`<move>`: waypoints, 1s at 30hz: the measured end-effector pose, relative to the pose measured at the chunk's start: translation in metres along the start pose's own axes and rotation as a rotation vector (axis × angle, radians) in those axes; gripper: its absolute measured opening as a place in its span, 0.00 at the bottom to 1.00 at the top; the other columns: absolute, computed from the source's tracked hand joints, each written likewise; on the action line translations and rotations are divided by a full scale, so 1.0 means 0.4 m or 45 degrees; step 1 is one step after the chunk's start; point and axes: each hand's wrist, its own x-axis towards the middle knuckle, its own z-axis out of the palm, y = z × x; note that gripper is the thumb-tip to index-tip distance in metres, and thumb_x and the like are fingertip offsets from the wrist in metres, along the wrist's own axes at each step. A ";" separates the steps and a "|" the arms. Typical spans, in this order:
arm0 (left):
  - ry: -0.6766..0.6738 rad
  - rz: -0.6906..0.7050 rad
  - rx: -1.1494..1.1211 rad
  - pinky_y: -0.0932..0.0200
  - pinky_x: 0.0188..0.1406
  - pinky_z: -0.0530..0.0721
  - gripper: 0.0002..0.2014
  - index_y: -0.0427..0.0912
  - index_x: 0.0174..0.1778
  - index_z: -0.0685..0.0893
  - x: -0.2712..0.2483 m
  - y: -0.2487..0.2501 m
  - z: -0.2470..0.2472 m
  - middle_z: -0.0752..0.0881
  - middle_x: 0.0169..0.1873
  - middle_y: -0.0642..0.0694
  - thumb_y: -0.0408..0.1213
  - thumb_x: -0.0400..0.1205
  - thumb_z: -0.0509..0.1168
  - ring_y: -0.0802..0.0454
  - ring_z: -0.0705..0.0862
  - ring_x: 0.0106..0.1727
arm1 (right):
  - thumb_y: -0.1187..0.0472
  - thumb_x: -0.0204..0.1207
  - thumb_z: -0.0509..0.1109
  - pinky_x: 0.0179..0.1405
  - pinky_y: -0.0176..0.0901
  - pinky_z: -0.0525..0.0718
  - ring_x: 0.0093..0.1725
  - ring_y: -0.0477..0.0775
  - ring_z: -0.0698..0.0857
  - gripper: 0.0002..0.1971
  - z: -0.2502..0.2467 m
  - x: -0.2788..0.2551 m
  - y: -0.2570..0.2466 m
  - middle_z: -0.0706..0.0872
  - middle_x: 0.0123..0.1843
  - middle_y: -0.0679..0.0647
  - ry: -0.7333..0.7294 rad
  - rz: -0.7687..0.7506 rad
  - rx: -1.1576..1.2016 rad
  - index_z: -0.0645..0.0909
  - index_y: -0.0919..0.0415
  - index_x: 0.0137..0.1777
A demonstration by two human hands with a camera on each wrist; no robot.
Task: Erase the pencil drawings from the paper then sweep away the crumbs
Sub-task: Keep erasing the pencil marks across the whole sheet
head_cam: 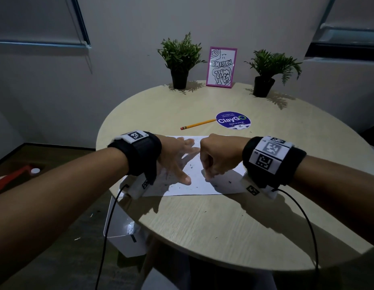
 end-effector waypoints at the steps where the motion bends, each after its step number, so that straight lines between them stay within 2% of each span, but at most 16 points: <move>1: -0.006 -0.014 0.001 0.43 0.85 0.52 0.53 0.63 0.87 0.44 -0.005 -0.007 0.002 0.41 0.88 0.56 0.67 0.73 0.71 0.51 0.47 0.88 | 0.54 0.73 0.81 0.34 0.38 0.86 0.25 0.41 0.84 0.07 -0.001 0.000 0.002 0.91 0.31 0.48 0.017 0.003 0.018 0.92 0.57 0.39; 3: -0.027 -0.015 -0.042 0.42 0.86 0.49 0.53 0.64 0.87 0.43 -0.008 -0.019 0.013 0.39 0.87 0.58 0.65 0.74 0.72 0.53 0.42 0.88 | 0.56 0.73 0.81 0.35 0.40 0.88 0.27 0.42 0.85 0.07 -0.003 0.014 0.008 0.89 0.28 0.47 0.136 0.025 0.048 0.90 0.56 0.37; 6: -0.054 -0.031 -0.105 0.40 0.86 0.45 0.54 0.65 0.86 0.41 0.001 -0.031 0.022 0.36 0.86 0.61 0.64 0.73 0.73 0.55 0.36 0.87 | 0.60 0.75 0.79 0.36 0.43 0.82 0.32 0.42 0.81 0.05 -0.007 0.053 0.013 0.89 0.35 0.54 0.329 0.116 0.062 0.92 0.63 0.43; 9: -0.094 -0.055 -0.077 0.36 0.85 0.45 0.56 0.66 0.86 0.40 0.008 -0.030 0.014 0.33 0.85 0.63 0.66 0.71 0.73 0.54 0.34 0.87 | 0.60 0.75 0.79 0.41 0.49 0.84 0.44 0.58 0.85 0.09 -0.002 0.084 0.000 0.86 0.44 0.61 0.326 0.206 0.008 0.86 0.67 0.42; 11: -0.088 -0.054 -0.058 0.36 0.85 0.47 0.54 0.64 0.87 0.46 0.004 -0.024 0.008 0.37 0.86 0.62 0.66 0.72 0.74 0.52 0.38 0.87 | 0.62 0.75 0.78 0.39 0.48 0.80 0.48 0.62 0.84 0.15 0.005 0.081 -0.026 0.78 0.40 0.56 0.326 0.169 -0.014 0.74 0.57 0.35; 13: -0.072 -0.066 -0.084 0.39 0.84 0.55 0.48 0.64 0.85 0.57 -0.001 -0.019 0.008 0.51 0.87 0.59 0.63 0.72 0.75 0.51 0.49 0.87 | 0.64 0.75 0.78 0.35 0.42 0.72 0.45 0.57 0.79 0.23 0.015 0.060 -0.054 0.72 0.33 0.48 0.300 0.046 0.018 0.66 0.46 0.31; 15: -0.064 -0.080 -0.133 0.42 0.82 0.61 0.43 0.65 0.80 0.65 -0.007 -0.021 0.009 0.62 0.84 0.58 0.63 0.71 0.76 0.50 0.57 0.85 | 0.65 0.73 0.79 0.30 0.36 0.69 0.37 0.49 0.77 0.23 0.019 0.039 -0.073 0.75 0.32 0.45 0.272 -0.063 0.102 0.70 0.43 0.28; 16: -0.061 -0.074 -0.158 0.41 0.83 0.60 0.42 0.66 0.79 0.66 -0.008 -0.023 0.010 0.62 0.84 0.58 0.63 0.70 0.77 0.51 0.56 0.86 | 0.63 0.73 0.80 0.31 0.34 0.70 0.34 0.45 0.77 0.17 0.017 0.040 -0.071 0.77 0.31 0.43 0.249 -0.089 0.121 0.78 0.47 0.29; 17: -0.062 -0.065 -0.171 0.40 0.84 0.57 0.44 0.68 0.81 0.63 -0.006 -0.026 0.011 0.56 0.85 0.61 0.63 0.70 0.77 0.52 0.51 0.87 | 0.60 0.73 0.80 0.33 0.35 0.73 0.33 0.45 0.78 0.10 0.012 0.044 -0.063 0.81 0.31 0.43 0.244 -0.098 0.070 0.86 0.55 0.32; 19: -0.086 -0.054 -0.143 0.36 0.85 0.48 0.53 0.69 0.85 0.49 0.003 -0.030 0.011 0.39 0.85 0.66 0.65 0.70 0.75 0.55 0.37 0.87 | 0.54 0.75 0.79 0.38 0.42 0.80 0.35 0.50 0.79 0.11 -0.003 0.064 -0.024 0.89 0.34 0.54 0.279 0.032 -0.031 0.92 0.64 0.42; 21: -0.106 -0.070 -0.096 0.34 0.85 0.45 0.57 0.67 0.85 0.40 0.010 -0.032 0.012 0.32 0.84 0.65 0.68 0.70 0.73 0.54 0.32 0.86 | 0.53 0.75 0.79 0.41 0.47 0.83 0.36 0.51 0.78 0.13 -0.012 0.077 0.003 0.89 0.37 0.59 0.313 0.165 -0.035 0.92 0.65 0.45; 23: -0.102 -0.079 -0.068 0.34 0.85 0.47 0.56 0.67 0.86 0.42 0.011 -0.028 0.011 0.33 0.85 0.65 0.69 0.70 0.72 0.52 0.35 0.87 | 0.57 0.75 0.78 0.38 0.47 0.80 0.39 0.55 0.79 0.10 -0.005 0.076 -0.017 0.82 0.37 0.57 0.335 0.159 -0.049 0.85 0.64 0.40; 26: -0.085 -0.123 -0.074 0.39 0.83 0.58 0.47 0.65 0.84 0.57 -0.004 -0.010 0.006 0.52 0.86 0.58 0.65 0.71 0.74 0.50 0.55 0.86 | 0.64 0.74 0.76 0.31 0.40 0.68 0.35 0.49 0.74 0.20 0.020 0.055 -0.072 0.75 0.33 0.49 0.278 -0.008 0.052 0.69 0.48 0.29; 27: -0.080 -0.129 -0.091 0.39 0.83 0.60 0.45 0.64 0.83 0.61 -0.006 -0.009 0.005 0.56 0.86 0.57 0.64 0.71 0.74 0.49 0.58 0.85 | 0.63 0.74 0.76 0.30 0.39 0.67 0.34 0.47 0.73 0.20 0.022 0.050 -0.078 0.76 0.32 0.48 0.261 -0.049 0.085 0.70 0.46 0.28; 28: -0.081 -0.122 -0.105 0.38 0.83 0.59 0.46 0.65 0.83 0.60 -0.007 -0.008 0.005 0.54 0.86 0.58 0.64 0.71 0.75 0.50 0.56 0.85 | 0.61 0.74 0.77 0.31 0.40 0.68 0.34 0.48 0.74 0.15 0.016 0.050 -0.075 0.79 0.31 0.49 0.233 -0.050 0.072 0.78 0.49 0.29; 30: -0.080 -0.083 -0.095 0.34 0.84 0.51 0.54 0.69 0.85 0.51 0.000 -0.014 0.009 0.40 0.86 0.63 0.69 0.67 0.75 0.50 0.43 0.88 | 0.58 0.74 0.78 0.36 0.45 0.77 0.35 0.54 0.78 0.10 0.002 0.071 -0.040 0.85 0.32 0.56 0.262 0.020 -0.005 0.89 0.64 0.36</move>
